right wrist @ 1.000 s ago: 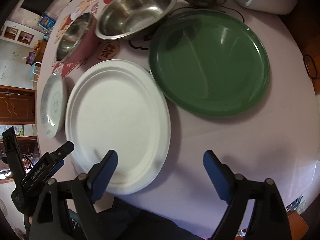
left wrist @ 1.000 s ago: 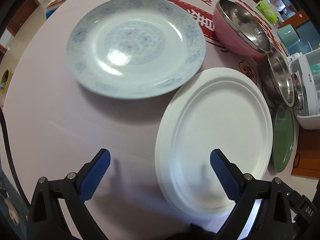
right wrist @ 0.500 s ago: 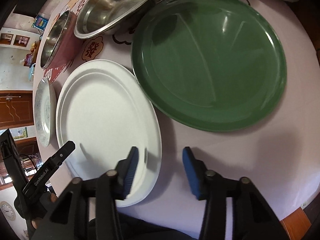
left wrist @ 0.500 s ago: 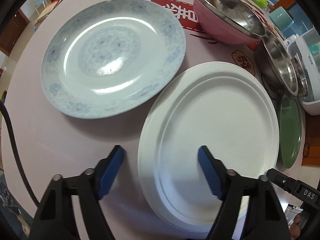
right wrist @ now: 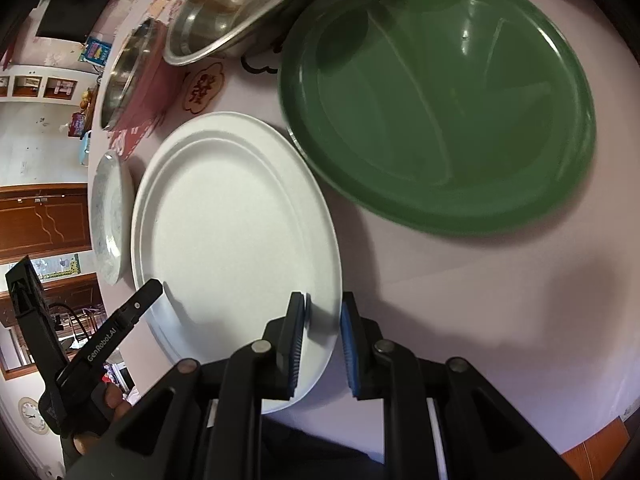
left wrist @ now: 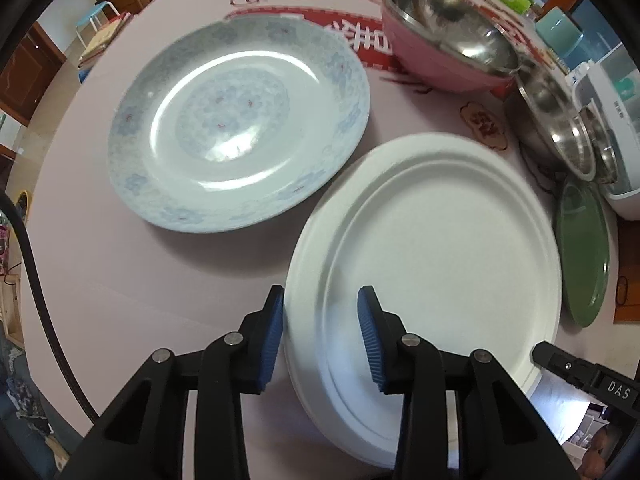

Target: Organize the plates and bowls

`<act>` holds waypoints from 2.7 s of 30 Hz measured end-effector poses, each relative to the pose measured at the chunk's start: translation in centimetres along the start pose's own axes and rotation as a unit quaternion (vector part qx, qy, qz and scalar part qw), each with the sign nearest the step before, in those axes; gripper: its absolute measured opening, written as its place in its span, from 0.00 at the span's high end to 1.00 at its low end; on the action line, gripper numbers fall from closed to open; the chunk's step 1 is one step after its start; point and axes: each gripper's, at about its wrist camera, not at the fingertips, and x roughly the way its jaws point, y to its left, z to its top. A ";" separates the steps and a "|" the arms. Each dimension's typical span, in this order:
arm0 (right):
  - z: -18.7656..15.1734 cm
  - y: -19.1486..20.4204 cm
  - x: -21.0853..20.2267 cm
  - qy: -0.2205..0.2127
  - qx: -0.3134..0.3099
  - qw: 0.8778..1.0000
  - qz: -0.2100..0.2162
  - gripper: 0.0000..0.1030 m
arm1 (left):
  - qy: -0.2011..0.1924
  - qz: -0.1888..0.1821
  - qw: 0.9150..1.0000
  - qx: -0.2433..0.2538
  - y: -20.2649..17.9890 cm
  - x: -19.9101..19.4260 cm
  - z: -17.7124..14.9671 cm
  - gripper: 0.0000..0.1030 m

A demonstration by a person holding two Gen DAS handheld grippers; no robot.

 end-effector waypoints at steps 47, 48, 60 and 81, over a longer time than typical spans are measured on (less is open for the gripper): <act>-11.6 -4.1 -1.8 -0.103 -0.126 0.984 -0.068 0.79 | -0.063 0.043 0.995 0.068 -4.2 -6.2 -16.7 0.64; -11.6 -4.1 -1.9 -0.106 -0.126 0.984 -0.065 0.79 | -0.067 0.045 0.995 0.066 -4.1 -6.5 -16.9 0.64; -12.1 -4.9 -4.2 -0.159 -0.120 0.979 -0.030 0.79 | -0.064 0.036 0.997 0.016 -0.5 -8.8 -17.0 0.64; -11.9 3.0 -4.1 -0.224 -0.094 0.970 -0.019 0.59 | -0.103 -0.081 0.988 0.078 7.5 -12.7 -11.3 0.56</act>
